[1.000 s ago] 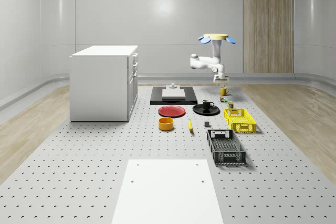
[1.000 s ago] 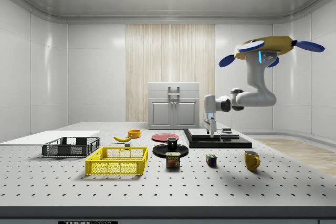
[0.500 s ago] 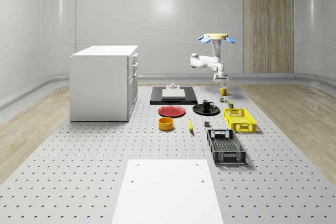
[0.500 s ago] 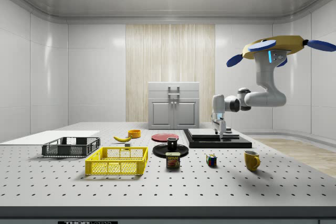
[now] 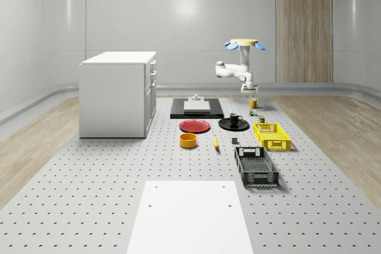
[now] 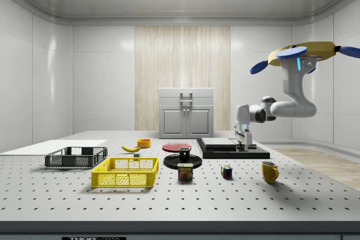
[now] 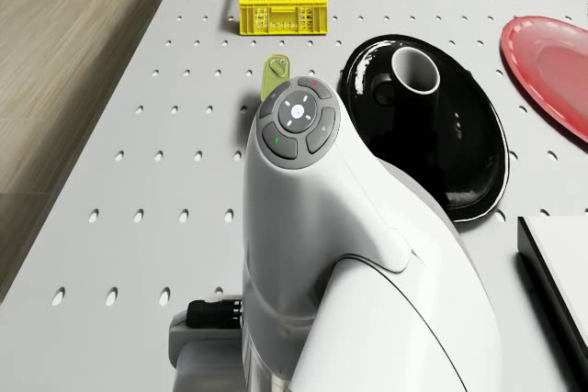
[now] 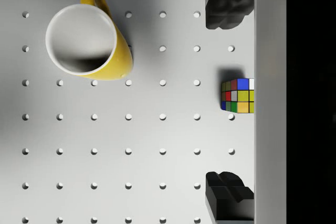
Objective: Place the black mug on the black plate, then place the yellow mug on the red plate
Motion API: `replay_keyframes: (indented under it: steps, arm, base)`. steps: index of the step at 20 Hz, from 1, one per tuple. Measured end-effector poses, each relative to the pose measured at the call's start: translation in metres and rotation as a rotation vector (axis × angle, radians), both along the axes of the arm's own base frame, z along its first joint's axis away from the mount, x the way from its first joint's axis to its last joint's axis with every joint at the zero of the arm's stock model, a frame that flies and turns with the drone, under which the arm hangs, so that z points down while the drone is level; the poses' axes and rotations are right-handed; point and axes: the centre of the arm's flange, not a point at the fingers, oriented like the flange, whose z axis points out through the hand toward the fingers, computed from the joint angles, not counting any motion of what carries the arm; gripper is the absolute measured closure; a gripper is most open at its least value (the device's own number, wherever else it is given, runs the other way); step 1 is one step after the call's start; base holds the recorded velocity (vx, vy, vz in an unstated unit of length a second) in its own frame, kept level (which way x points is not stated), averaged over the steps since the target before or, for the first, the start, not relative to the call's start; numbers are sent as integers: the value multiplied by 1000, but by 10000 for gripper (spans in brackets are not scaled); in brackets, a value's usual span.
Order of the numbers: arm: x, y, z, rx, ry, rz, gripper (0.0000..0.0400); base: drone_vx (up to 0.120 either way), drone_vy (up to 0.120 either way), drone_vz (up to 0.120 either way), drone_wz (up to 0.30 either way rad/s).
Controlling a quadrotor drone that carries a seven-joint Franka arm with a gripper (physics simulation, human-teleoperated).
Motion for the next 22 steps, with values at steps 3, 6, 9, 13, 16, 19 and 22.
replay_keyframes:
  steps: [3,6,9,13,16,19,22]
  arm:
    - [0,0,0,0,0,0,0]
    - [0,0,0,0,0,0,0]
    - [0,0,0,0,0,0,0]
    - [0,0,0,0,0,0,0]
    - [0,0,0,0,0,0,0]
    - [0,0,0,0,0,0,0]
    - [0,0,0,0,0,0,0]
  base:
    - [-120,0,-40,0]
    - [-120,0,-40,0]
    - [-120,0,0,0]
    - [-120,70,0,0]
    - [-120,27,-13,0]
    - [-120,0,-120,0]
    - [-27,0,-93,0]
